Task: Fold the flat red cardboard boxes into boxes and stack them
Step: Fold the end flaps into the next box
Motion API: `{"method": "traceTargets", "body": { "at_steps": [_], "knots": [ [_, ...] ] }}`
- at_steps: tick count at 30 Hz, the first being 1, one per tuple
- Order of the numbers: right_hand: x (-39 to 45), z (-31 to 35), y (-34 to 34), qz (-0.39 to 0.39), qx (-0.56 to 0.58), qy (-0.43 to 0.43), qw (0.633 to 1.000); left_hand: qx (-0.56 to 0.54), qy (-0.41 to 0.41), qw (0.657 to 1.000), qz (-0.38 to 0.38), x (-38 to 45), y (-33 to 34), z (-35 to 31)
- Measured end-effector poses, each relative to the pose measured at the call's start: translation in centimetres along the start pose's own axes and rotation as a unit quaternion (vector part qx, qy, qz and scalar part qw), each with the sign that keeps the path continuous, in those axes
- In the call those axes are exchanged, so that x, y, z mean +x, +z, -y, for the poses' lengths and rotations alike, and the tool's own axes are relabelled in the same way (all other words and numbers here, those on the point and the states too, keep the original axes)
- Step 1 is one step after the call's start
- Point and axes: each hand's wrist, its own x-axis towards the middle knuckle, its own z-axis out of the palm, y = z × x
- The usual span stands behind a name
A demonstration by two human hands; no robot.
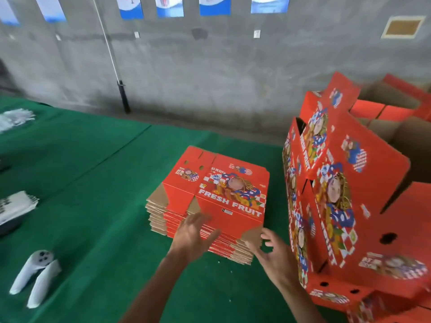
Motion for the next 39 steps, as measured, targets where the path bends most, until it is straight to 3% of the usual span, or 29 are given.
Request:
{"method": "traceTargets", "body": {
  "at_steps": [7, 13, 17, 19, 27, 30, 32, 35, 39],
  "knots": [
    [7.7, 0.5, 2.9, 0.006, -0.096, 0.025, 0.995, 0.171, -0.084, 0.981, -0.018, 6.9, -1.3, 6.6],
    [10.0, -0.7, 5.3, 0.053, 0.039, 0.164, 0.984, 0.126, -0.181, 0.975, -0.016, 8.7, -1.1, 7.4],
    [10.0, -0.1, 6.3, 0.034, 0.071, 0.183, 0.980, 0.260, -0.119, 0.954, 0.093, 8.9, -1.3, 7.7],
    [9.6, 0.3, 6.9, 0.013, 0.088, 0.194, 0.977, 0.291, -0.130, 0.940, 0.119, 9.7, -1.5, 7.9],
    [6.5, 1.3, 5.8, -0.064, 0.181, 0.114, 0.975, 0.358, -0.103, 0.927, 0.033, 9.6, -1.1, 5.5],
    [5.1, 2.3, 4.5, -0.048, 0.255, 0.090, 0.962, 0.264, -0.133, 0.955, 0.003, 8.3, -3.7, 4.4],
    [4.1, 3.5, 3.0, -0.051, 0.272, 0.063, 0.959, 0.161, -0.141, 0.974, -0.075, 7.0, -6.4, 3.0],
    [1.9, 5.7, -0.9, -0.081, 0.187, 0.038, 0.978, 0.033, -0.157, 0.962, -0.219, 3.6, -10.5, 1.1],
    [-1.6, 8.2, -6.7, -0.127, 0.064, -0.055, 0.988, -0.070, -0.136, 0.934, -0.324, -1.1, -15.2, 0.1]
  ]
}}
